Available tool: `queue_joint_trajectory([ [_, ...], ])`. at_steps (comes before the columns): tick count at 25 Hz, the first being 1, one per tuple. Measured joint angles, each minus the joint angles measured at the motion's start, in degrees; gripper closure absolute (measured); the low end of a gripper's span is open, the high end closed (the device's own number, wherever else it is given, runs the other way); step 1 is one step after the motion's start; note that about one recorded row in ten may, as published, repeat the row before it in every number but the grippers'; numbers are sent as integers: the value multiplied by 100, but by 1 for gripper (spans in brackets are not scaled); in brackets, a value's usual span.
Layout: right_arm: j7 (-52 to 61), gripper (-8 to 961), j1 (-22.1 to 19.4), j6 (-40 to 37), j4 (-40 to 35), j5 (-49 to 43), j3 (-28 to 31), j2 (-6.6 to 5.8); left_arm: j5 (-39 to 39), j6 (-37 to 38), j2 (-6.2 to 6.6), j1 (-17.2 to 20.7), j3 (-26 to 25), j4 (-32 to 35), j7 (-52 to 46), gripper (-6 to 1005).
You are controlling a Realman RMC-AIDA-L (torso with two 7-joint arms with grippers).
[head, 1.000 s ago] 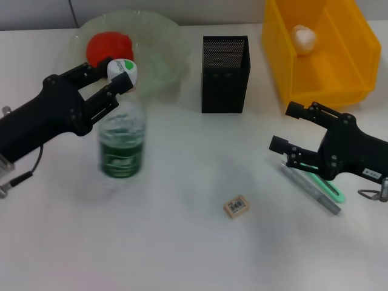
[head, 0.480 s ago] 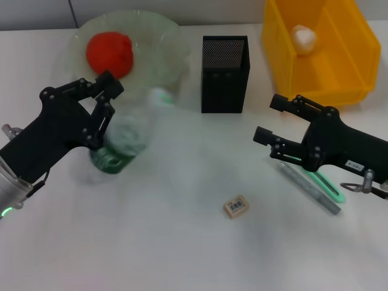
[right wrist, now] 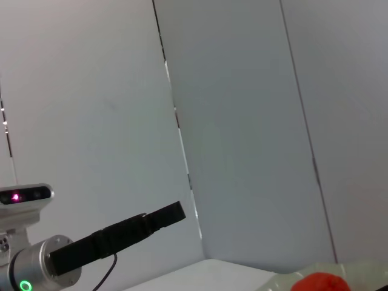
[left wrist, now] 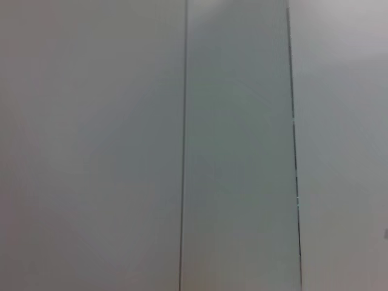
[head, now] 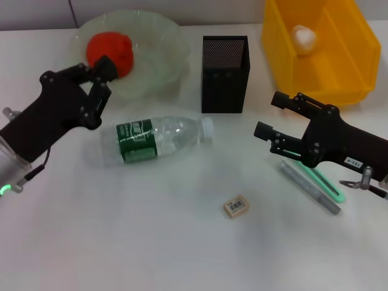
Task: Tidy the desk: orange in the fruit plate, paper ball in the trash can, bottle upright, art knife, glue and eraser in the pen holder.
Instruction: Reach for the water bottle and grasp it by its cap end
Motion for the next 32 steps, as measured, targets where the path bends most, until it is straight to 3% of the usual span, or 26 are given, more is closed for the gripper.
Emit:
queue_joint_trajectory([
  [6, -2, 162, -70, 35, -25, 2, 198, -14, 398, -501, 7, -34, 369, 902, -1239, 806],
  [12, -119, 162, -208, 37, -34, 3, 270, -22, 1819, -968, 16, -158, 632, 2484, -3175, 682],
  [17, -252, 162, -336, 37, -27, 2, 327, -21, 3130, -1027, -3, -519, 718, 3523, -4656, 579],
  [19, -281, 162, -388, 36, -25, 2, 348, -21, 3406, -1029, -8, -636, 833, 3770, -4956, 359],
  [25, -313, 162, -555, 38, -33, 2, 460, -21, 4045, -1279, -25, -1000, 1385, 4383, -5805, 170],
  [32, -451, 163, -771, 120, -16, 1, 718, -26, 5391, -2401, -55, -1466, 2521, 4809, -7221, 170],
])
